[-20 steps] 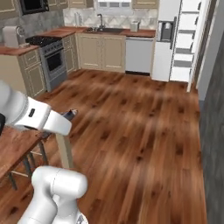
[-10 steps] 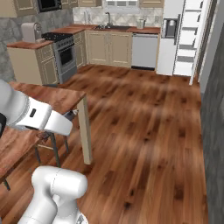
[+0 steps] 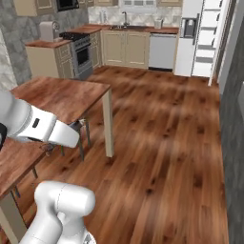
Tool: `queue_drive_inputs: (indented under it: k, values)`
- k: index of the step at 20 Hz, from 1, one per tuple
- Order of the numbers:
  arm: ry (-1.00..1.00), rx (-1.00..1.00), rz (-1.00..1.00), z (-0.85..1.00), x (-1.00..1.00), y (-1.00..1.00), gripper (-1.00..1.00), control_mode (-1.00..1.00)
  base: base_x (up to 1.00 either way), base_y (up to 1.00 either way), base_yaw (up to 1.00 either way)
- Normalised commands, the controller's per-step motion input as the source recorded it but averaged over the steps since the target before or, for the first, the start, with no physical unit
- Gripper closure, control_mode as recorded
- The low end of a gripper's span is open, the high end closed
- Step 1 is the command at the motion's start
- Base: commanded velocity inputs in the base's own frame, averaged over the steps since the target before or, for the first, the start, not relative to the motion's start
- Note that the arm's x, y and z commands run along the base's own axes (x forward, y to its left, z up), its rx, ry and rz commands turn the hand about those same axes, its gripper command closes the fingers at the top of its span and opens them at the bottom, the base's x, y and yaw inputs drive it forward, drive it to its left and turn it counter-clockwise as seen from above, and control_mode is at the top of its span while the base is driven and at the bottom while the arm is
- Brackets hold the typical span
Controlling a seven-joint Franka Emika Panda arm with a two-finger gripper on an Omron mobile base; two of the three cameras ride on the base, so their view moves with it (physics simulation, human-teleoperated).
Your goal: Take the cheese, fish, and squash from the fridge and place them on the plate on the dining counter to create an appetizer plate.
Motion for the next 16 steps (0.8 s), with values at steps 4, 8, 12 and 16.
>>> queue_drive_inputs:
  k: [4, 8, 12, 16]
  values:
    - [0.0, 0.0, 0.0, 0.0, 0.0, 0.0, 1.0, 1.0, -1.0, 0.42, 0.01]
    - [0.0, 0.0, 0.0, 0.0, 0.0, 0.0, 1.0, 1.0, -1.0, 0.47, 0.01]
    - [0.0, 0.0, 0.0, 0.0, 0.0, 0.0, 1.0, 1.0, -1.0, 0.71, 0.0]
    - [0.0, 0.0, 0.0, 0.0, 0.0, 0.0, 1.0, 1.0, -0.88, 0.99, 0.0]
